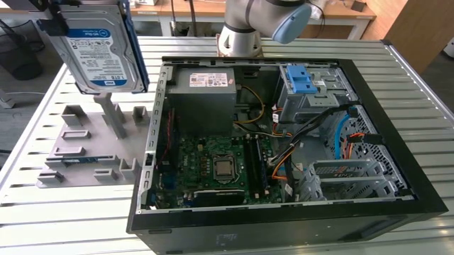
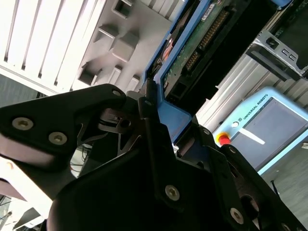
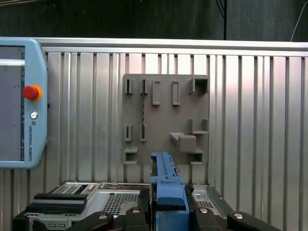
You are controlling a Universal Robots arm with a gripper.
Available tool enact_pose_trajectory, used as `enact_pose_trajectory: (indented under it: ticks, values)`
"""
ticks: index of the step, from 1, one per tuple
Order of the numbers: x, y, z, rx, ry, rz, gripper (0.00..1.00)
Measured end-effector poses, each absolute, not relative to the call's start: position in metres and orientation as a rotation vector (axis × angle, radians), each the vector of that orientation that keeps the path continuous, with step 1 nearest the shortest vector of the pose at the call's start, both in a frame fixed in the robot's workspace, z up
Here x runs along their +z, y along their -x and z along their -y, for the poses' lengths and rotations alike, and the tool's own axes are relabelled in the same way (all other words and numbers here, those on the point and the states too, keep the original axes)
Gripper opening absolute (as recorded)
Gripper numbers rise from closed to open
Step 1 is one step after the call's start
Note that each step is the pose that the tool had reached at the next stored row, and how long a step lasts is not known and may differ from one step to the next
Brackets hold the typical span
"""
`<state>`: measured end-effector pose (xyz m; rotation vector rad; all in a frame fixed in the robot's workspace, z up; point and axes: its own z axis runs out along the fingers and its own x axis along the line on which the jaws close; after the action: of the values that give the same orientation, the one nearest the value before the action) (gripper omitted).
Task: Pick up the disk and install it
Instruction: 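Pick up the disk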
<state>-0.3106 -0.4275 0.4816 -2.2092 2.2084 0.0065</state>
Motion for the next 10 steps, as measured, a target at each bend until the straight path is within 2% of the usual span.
enact_pose_trajectory:
  ticks: [10]
  values:
    - [0.4816, 0.3038, 0.4306, 0.006, 2.209, -2.208, 0.36]
